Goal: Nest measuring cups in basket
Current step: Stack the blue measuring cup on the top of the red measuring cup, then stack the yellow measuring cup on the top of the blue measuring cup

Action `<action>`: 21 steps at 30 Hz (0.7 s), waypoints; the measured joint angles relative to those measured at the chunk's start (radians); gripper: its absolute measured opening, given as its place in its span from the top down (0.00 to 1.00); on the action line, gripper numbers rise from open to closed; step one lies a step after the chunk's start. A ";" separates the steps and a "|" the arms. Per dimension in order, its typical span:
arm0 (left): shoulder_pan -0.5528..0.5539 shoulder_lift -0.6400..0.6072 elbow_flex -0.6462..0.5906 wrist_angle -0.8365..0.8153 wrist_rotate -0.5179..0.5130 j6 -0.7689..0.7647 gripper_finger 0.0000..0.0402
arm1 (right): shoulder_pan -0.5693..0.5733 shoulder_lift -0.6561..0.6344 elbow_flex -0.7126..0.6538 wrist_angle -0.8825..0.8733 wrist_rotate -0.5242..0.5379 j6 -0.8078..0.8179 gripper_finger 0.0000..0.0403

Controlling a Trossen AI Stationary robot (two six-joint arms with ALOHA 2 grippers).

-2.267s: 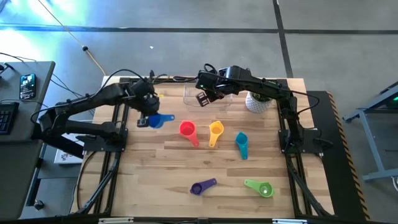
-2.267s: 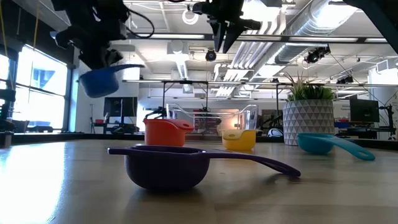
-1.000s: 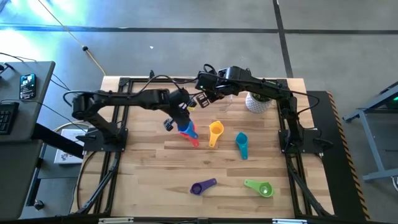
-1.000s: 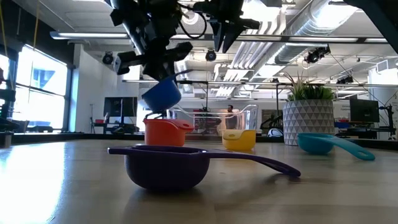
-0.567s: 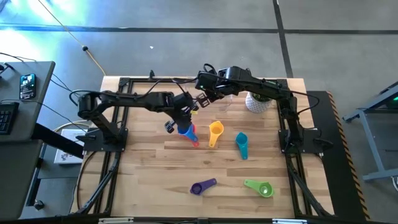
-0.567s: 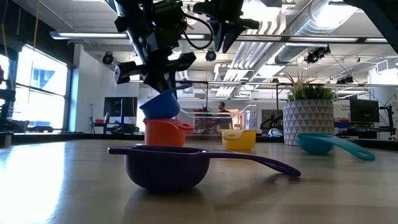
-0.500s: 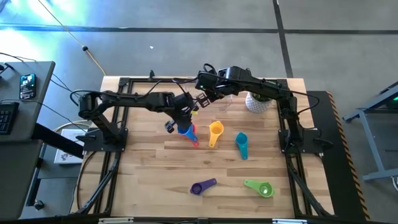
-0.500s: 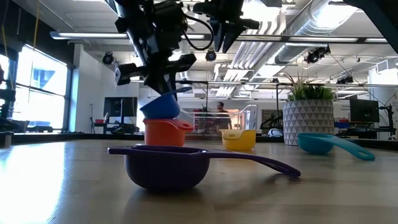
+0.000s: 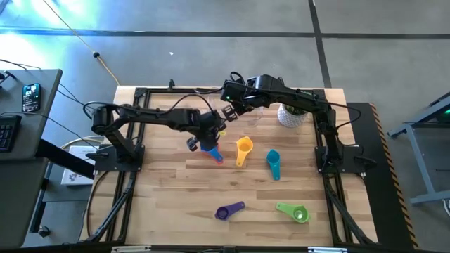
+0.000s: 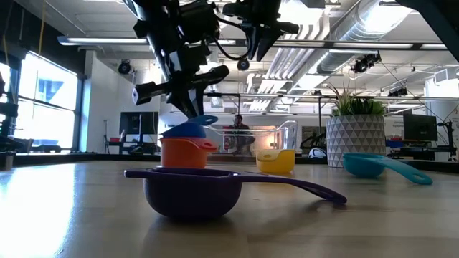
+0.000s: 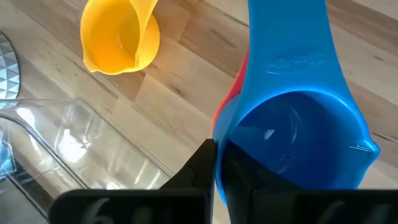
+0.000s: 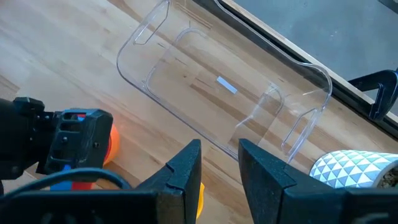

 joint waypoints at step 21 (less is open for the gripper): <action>-0.019 0.000 0.000 -0.001 -0.072 -0.149 0.82 | 0.029 0.000 0.000 0.000 -0.019 0.002 0.75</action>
